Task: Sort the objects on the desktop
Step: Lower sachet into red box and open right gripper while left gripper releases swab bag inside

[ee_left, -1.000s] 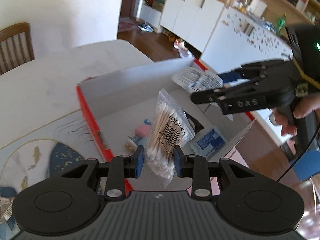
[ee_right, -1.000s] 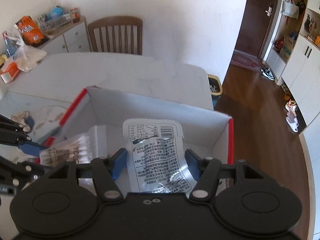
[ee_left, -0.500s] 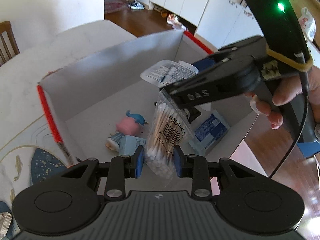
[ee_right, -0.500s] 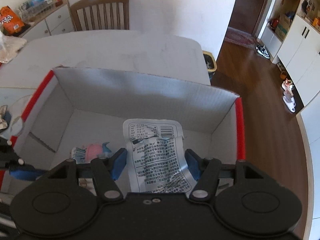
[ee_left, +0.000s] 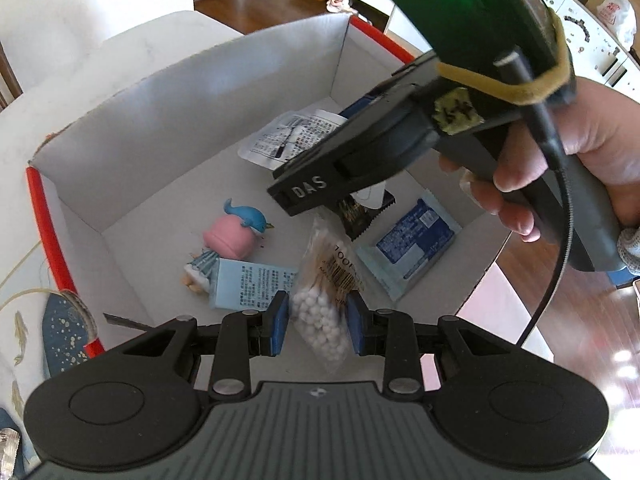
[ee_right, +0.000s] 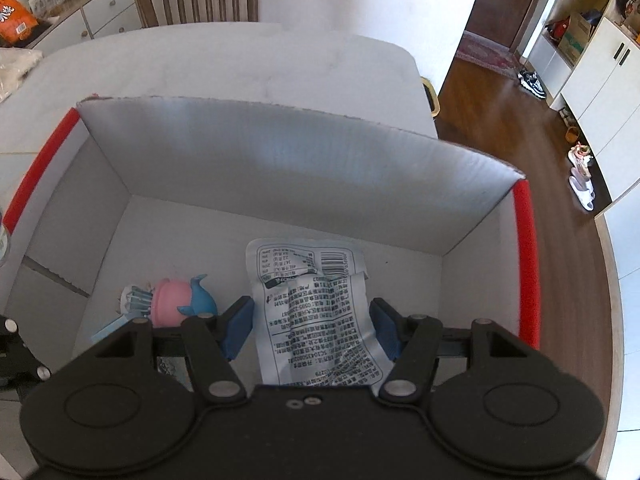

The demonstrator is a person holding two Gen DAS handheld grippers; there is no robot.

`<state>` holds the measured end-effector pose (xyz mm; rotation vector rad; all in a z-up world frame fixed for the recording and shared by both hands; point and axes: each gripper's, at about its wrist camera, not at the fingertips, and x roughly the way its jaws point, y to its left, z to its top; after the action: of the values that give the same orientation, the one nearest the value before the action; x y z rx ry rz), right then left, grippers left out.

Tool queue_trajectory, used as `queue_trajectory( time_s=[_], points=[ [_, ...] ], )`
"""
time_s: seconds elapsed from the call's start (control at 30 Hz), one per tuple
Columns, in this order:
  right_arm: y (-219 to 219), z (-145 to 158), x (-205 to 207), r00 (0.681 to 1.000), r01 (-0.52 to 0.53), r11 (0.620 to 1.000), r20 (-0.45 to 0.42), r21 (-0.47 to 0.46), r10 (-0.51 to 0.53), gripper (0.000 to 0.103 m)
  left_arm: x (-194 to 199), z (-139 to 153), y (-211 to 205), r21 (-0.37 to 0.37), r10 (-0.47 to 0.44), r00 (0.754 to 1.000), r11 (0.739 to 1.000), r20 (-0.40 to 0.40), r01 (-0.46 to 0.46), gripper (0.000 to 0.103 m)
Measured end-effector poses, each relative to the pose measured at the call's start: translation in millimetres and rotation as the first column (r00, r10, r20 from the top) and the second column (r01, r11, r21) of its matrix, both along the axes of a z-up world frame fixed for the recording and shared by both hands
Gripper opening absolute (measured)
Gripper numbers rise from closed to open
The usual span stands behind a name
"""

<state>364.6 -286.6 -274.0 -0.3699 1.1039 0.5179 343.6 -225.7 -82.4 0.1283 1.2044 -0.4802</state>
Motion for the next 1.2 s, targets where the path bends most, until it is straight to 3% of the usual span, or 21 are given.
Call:
queue_trajectory(
  time_s=[0.23, 0.53, 0.67, 0.77, 0.8, 0.87, 0.9, 0.93, 1.2],
  points=[
    [4, -7, 1, 1.000, -0.006, 1.000, -0.021, -0.017, 0.006, 0.063, 1, -8, 7, -0.016, 0.018, 0.999, 1.000, -0.028, -0.018, 0.029],
    [7, -8, 5, 0.999, -0.015, 1.000, -0.038, -0.022, 0.014, 0.066, 6, -10, 21, -0.070, 0.106, 0.991, 0.991, -0.085, -0.112, 0.030],
    [8, -6, 4, 0.999, -0.018, 1.000, -0.030, -0.009, 0.017, 0.066, 5, -9, 18, -0.050, 0.095, 0.993, 0.994, -0.072, -0.098, 0.030],
    [6, -1, 3, 1.000, -0.010, 1.000, -0.021, 0.006, 0.011, 0.073, 5, -9, 17, -0.042, 0.093, 0.993, 0.994, -0.071, -0.096, 0.030],
    [5, 1, 2, 1.000, -0.007, 1.000, -0.017, 0.012, 0.007, 0.076, 5, -9, 16, -0.037, 0.092, 0.993, 0.995, -0.070, -0.095, 0.031],
    [3, 5, 1, 1.000, -0.002, 1.000, -0.012, 0.025, 0.002, 0.076, 3, -8, 16, -0.023, 0.092, 0.994, 0.995, -0.057, -0.094, 0.045],
    [2, 8, 1, 1.000, 0.000, 1.000, -0.010, 0.031, 0.000, 0.076, 2, -6, 16, -0.018, 0.094, 0.994, 0.995, -0.046, -0.095, 0.061],
    [1, 10, 0, 1.000, 0.003, 0.999, -0.008, 0.037, -0.002, 0.076, 1, -5, 17, -0.016, 0.096, 0.995, 0.995, -0.034, -0.097, 0.067],
    [-11, 33, -10, 1.000, 0.002, 0.996, 0.025, 0.094, -0.004, 0.079, -9, 13, 26, -0.071, 0.106, 0.994, 0.992, 0.017, -0.105, 0.067]
  ],
)
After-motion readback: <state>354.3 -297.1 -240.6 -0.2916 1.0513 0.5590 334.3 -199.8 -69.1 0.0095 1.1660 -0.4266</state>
